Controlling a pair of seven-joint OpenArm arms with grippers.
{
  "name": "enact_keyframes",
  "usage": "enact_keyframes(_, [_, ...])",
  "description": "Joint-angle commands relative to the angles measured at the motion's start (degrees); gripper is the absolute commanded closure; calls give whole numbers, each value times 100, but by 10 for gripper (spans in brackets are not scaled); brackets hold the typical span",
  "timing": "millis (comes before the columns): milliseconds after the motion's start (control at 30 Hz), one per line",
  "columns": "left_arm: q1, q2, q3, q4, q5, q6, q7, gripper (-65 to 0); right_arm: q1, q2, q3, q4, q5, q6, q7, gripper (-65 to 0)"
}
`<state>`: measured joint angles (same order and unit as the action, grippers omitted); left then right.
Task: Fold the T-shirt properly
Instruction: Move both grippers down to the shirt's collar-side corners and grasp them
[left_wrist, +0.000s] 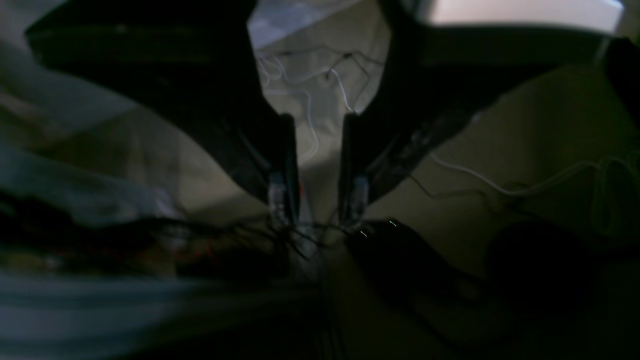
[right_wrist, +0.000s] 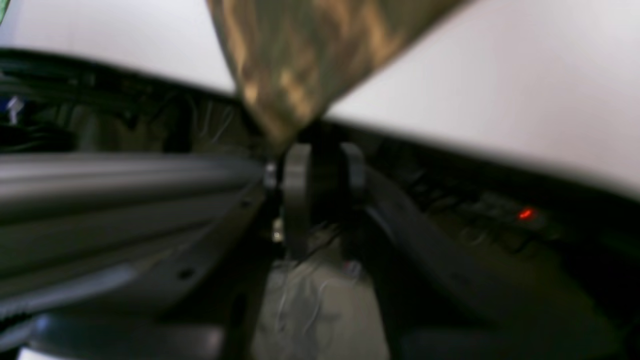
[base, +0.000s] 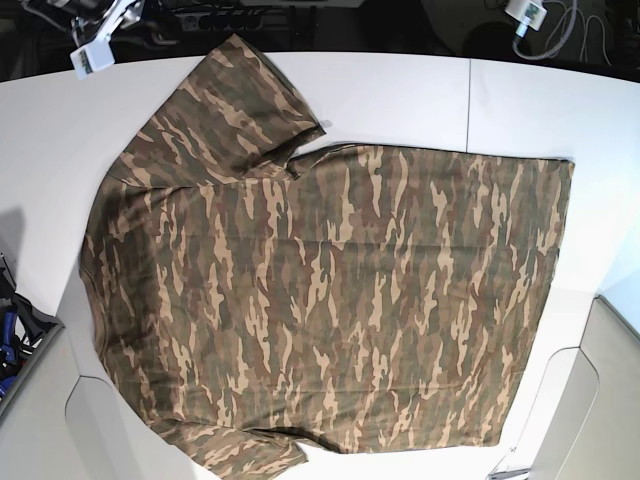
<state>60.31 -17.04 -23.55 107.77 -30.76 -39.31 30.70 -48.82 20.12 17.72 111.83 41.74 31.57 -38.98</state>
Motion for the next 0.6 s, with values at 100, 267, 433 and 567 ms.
enact_keyframes(100, [76,-28,-579,350,-605,-69,-44,-151,352,-164,275,90,72,7,76,-176])
enact_keyframes(267, [-20,-26,-1113,496,-1244,-69,-48,-154,730,-317,284,-46,48,-184,52,-287])
enact_keyframes(433, [-297,-31,-1447,494,-1272,-69,-46,-365,1104,-317,278,-466,-17,-186,55,-287])
enact_keyframes(567, [-551,-96,-1473,494,-1270,-69,-44,-381,1351,-332,203,-986,-15,-179,55,-287])
